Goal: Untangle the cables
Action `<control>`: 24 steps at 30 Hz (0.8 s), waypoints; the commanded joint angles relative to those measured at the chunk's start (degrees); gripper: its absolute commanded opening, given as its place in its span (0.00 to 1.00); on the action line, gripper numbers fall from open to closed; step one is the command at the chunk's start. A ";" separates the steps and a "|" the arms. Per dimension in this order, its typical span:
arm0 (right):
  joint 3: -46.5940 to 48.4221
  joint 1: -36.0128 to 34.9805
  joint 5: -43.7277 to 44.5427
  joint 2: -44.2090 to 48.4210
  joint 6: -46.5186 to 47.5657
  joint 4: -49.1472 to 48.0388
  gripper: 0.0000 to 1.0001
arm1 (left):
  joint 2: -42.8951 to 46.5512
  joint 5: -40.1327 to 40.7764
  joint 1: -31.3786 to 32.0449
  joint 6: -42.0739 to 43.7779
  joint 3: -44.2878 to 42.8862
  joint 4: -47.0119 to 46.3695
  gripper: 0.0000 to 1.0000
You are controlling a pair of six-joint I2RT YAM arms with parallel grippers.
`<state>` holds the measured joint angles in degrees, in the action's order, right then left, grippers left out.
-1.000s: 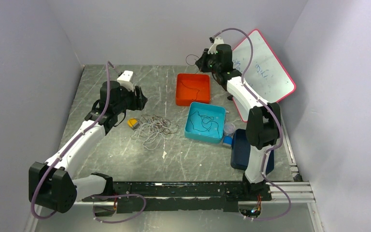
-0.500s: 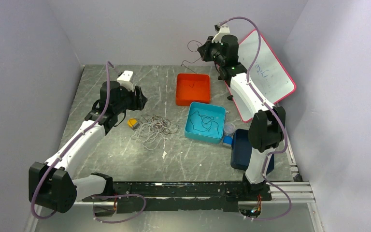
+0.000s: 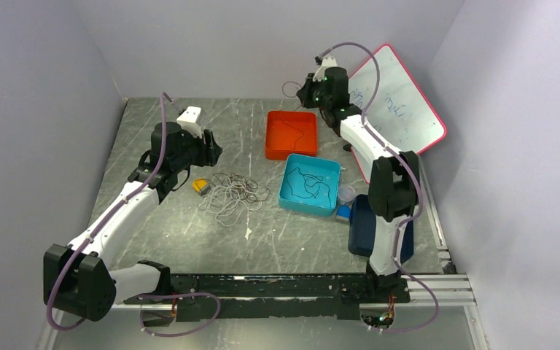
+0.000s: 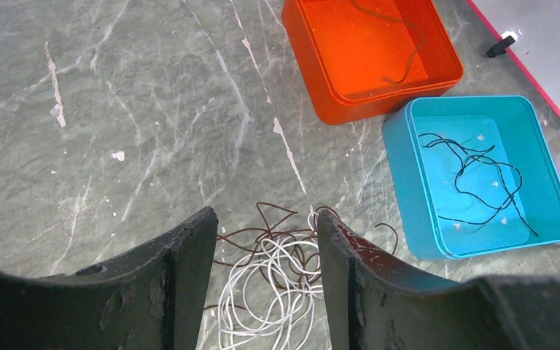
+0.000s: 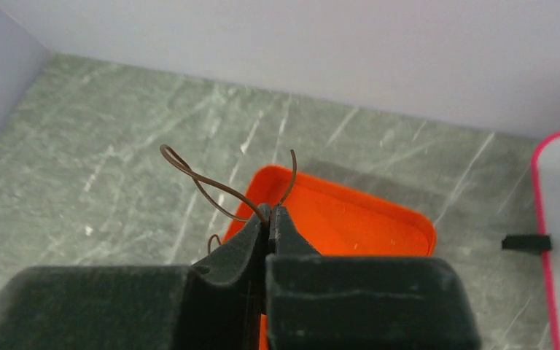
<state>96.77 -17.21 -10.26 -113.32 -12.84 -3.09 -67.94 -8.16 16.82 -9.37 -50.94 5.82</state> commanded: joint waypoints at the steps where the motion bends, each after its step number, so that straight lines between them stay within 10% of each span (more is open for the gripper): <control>1: -1.77 0.54 0.08 -4.48 1.21 0.73 0.00 | 0.62 0.09 -0.47 0.84 -0.10 -0.61 0.58; 24: -4.50 0.51 2.57 -3.67 1.38 5.06 0.48 | 0.11 0.00 -0.47 0.83 -0.38 -0.21 0.58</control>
<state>91.48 -17.19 -9.06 -120.38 -12.14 1.37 -67.94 -8.16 16.82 -9.19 -50.94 5.85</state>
